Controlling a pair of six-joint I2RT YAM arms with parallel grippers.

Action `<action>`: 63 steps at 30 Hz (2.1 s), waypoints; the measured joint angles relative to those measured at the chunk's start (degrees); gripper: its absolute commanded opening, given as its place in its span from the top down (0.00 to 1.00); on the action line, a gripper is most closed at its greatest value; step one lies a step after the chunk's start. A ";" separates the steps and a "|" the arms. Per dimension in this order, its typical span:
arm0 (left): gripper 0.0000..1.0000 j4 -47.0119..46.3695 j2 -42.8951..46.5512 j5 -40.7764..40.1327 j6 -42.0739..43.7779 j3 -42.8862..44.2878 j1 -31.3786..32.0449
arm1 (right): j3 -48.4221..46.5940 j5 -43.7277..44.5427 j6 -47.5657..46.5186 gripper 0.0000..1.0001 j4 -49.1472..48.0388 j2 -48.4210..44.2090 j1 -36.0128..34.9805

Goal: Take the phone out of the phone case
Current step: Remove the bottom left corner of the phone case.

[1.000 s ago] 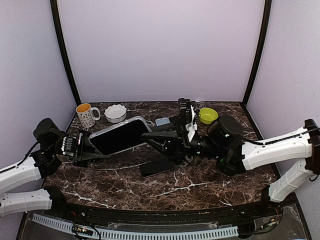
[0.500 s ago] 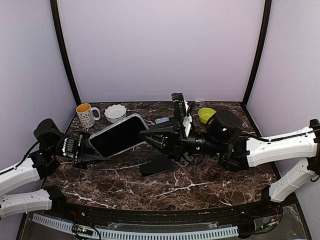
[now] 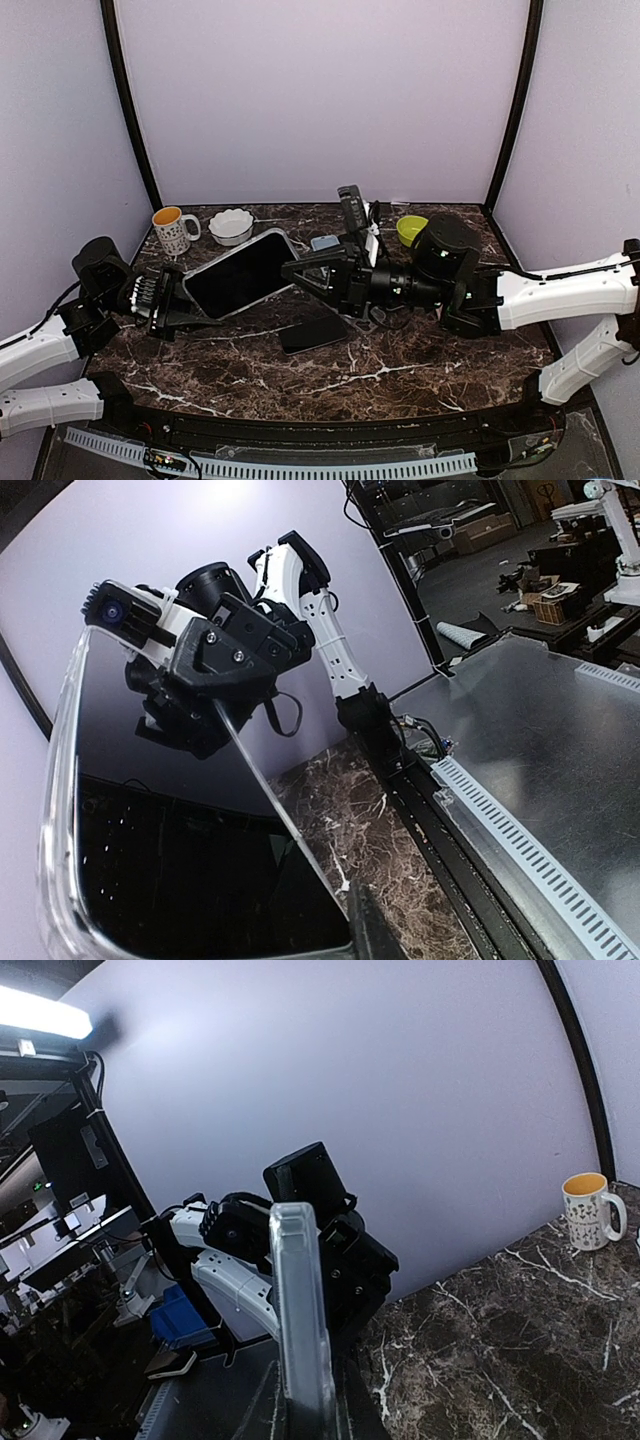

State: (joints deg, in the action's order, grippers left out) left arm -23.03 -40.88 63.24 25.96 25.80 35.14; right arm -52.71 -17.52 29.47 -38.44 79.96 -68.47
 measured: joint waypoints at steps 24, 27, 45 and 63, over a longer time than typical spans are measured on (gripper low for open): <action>0.79 4.70 0.11 1.60 7.02 1.38 0.35 | 0.68 -1.51 14.05 1.00 2.10 -0.94 0.68; 0.79 4.66 0.11 1.64 7.19 1.38 0.39 | 0.68 -1.95 14.25 1.00 2.05 -0.94 0.74; 0.72 2.25 -1.16 -2.60 12.50 1.18 0.37 | 0.50 -11.69 -7.56 1.00 10.21 -5.42 4.44; 0.72 18.86 -8.39 3.80 18.95 6.23 0.37 | -2.71 -14.67 -31.63 1.00 33.11 -5.42 4.72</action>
State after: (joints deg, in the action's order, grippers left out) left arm -4.16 -49.28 67.05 44.91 32.03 35.51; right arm -55.42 -32.18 -2.15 -5.32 74.54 -63.75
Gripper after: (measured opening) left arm 0.300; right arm 0.099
